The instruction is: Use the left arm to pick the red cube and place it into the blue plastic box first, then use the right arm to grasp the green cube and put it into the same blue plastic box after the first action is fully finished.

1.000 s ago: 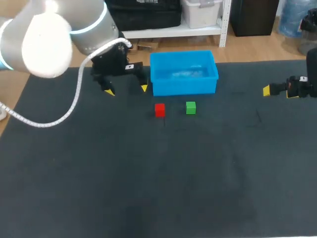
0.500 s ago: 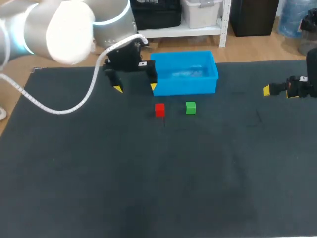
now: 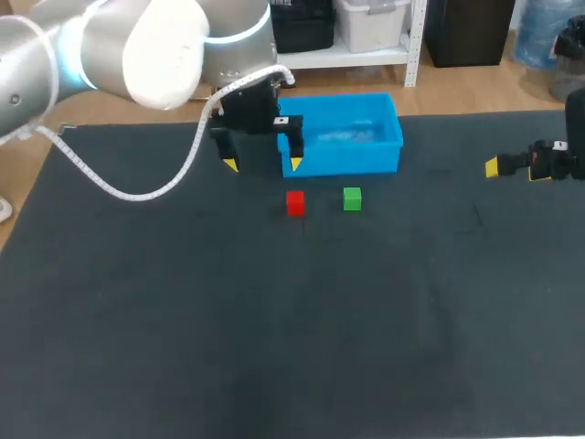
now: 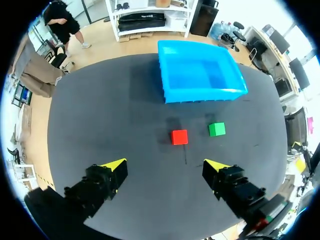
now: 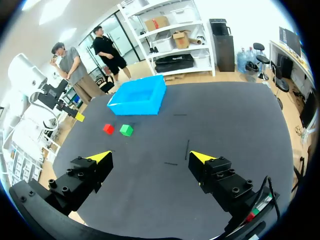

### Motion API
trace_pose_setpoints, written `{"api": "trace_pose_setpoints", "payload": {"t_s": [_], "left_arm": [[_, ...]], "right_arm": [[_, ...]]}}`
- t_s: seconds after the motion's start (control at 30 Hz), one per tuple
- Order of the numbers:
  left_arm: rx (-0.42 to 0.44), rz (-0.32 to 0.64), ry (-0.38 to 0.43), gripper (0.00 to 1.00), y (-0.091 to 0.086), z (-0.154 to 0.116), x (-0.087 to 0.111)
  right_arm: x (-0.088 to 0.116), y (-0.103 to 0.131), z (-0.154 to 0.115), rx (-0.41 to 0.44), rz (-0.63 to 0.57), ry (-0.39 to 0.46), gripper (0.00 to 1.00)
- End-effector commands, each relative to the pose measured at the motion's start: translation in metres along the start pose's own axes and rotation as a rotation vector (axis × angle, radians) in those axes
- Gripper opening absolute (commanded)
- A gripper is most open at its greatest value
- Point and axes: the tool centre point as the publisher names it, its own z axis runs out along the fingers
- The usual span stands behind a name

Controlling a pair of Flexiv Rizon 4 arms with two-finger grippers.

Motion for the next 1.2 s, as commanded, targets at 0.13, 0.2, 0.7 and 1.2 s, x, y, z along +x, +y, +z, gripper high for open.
{"api": "trace_pose_setpoints", "payload": {"t_s": [0.13,0.2,0.7,1.2], "left_arm": [[-0.03,0.015,0.057,1.0,-0.008,0.011,-0.012],[-0.033,0.017,0.065,1.0,-0.01,0.013,-0.012],[-0.053,-0.012,0.134,1.0,-0.012,0.029,-0.012],[-0.063,-0.061,0.148,1.0,-0.019,0.038,-0.02]], "right_arm": [[0.0,0.0,0.0,0.002,0.0,0.001,1.0],[0.0,0.0,0.0,0.002,0.0,0.001,1.0],[0.0,0.0,0.0,0.002,0.0,0.001,1.0],[0.0,0.0,0.0,0.002,0.0,0.001,1.0]]}}
